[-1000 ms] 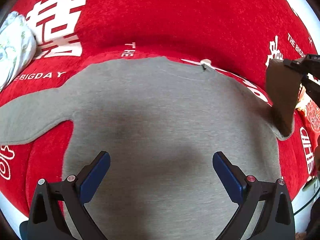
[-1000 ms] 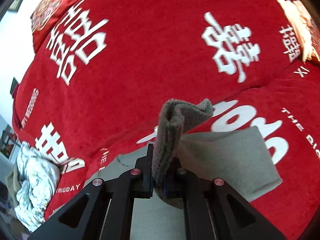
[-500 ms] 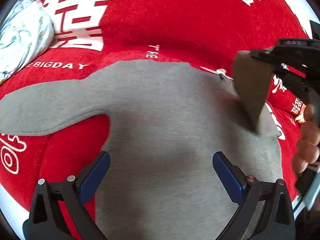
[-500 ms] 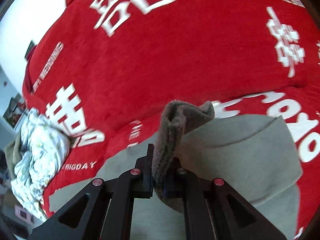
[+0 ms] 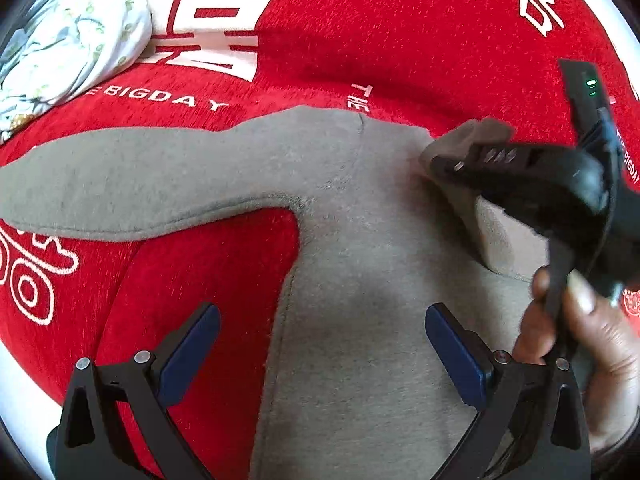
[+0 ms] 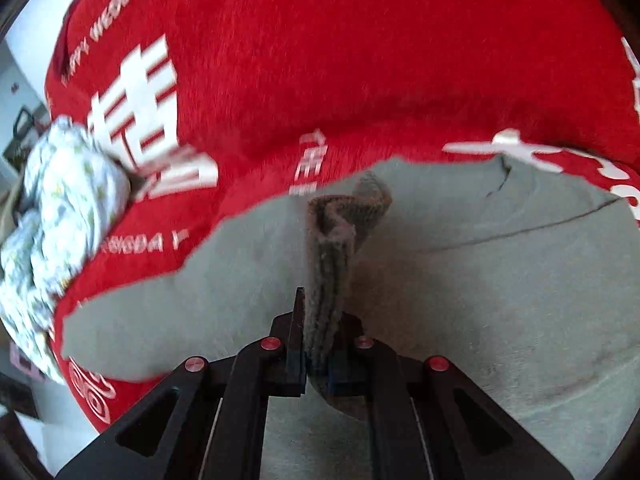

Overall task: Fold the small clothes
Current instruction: 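Lay the sleeve on the body and open the right tool, then move the left tool to the other sleeve cuff and grasp it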

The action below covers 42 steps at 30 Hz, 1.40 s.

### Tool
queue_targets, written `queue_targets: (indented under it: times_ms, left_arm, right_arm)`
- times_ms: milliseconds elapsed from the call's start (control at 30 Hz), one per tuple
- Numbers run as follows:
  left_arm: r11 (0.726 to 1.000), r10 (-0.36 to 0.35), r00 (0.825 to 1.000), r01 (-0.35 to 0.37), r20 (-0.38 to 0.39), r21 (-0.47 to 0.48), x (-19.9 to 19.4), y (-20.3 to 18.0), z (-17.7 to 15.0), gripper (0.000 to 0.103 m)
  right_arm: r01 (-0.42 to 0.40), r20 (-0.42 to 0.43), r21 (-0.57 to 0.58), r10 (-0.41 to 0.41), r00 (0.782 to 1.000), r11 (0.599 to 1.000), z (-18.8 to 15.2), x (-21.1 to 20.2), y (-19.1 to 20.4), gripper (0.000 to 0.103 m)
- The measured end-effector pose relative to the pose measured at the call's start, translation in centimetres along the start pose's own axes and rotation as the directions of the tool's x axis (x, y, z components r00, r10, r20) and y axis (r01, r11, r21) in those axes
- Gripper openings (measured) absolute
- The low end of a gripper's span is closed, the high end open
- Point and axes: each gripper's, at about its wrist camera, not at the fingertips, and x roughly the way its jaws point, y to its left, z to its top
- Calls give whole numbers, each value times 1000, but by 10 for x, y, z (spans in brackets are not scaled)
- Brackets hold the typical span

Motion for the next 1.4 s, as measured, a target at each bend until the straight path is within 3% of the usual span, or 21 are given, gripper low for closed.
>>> queue_targets:
  times_ms: [33,100,167,233,333,433,533,633,767,933,1067,1133,1233,1267,1333,1400]
  left_arm:
    - [1000,0,1000,0,-1,-2,0,0,0,103]
    - [1000,-1,1000,1,-2,-9,0,0,0,103]
    - [1000,-4,1000,4,-3,-12,-1,0,0,103]
    - [1000,-4,1000,4,1,-10,-3,-3,3,103]
    - [1000,-11,1000,11,6,6,-6,-15,7,103]
    - [999,-33,999,33,-9,39,-2,-37,14,103]
    - [993,-65,997,69,-38,91,9,-70,23,103]
    - [985,-106,991,115,-76,129,29,-104,33,103]
    - [982,-36,990,61,-138,179,73,-136,39,103]
    - [962,107,992,-85,-73,259,101,-148,51,103]
    - [971,100,992,-80,-81,227,93,-145,55,103]
    - [972,85,994,-69,-61,226,87,-144,47,103]
    - [958,122,992,-109,-35,266,87,-146,33,103]
    - [957,127,992,-114,-29,267,87,-146,33,103]
    - [967,111,993,-96,-48,236,78,-141,33,103]
    - [973,92,996,-87,-17,212,58,-128,28,103]
  right_arm:
    - [-6,-20,-16,5,1000,1000,-2,5,3,13]
    - [-38,-68,-44,35,997,998,-6,12,8,27]
    - [-78,-66,-72,73,995,994,-8,4,9,62]
    - [-80,-18,-107,78,997,991,-8,-14,8,77]
    - [-56,54,-132,63,997,990,-6,-47,-13,77]
    - [44,100,-88,-35,994,995,-3,-68,-58,79]
    - [151,92,4,-150,984,989,-4,-76,-118,79]
    - [207,65,102,-215,975,973,-6,-74,-171,79]
    - [219,39,160,-228,973,963,-6,-57,-214,79]
    - [304,43,149,-313,949,941,10,-44,-233,79]
    - [348,49,86,-353,934,933,13,-54,-215,80]
    - [287,80,66,-292,953,956,0,-67,-200,80]
    - [255,55,17,-255,965,967,-20,-66,-180,80]
    - [267,35,1,-267,963,964,-28,-61,-175,80]
    - [329,72,-45,-326,943,943,-41,-63,-165,81]
    - [346,69,-37,-343,937,938,-49,-71,-160,81]
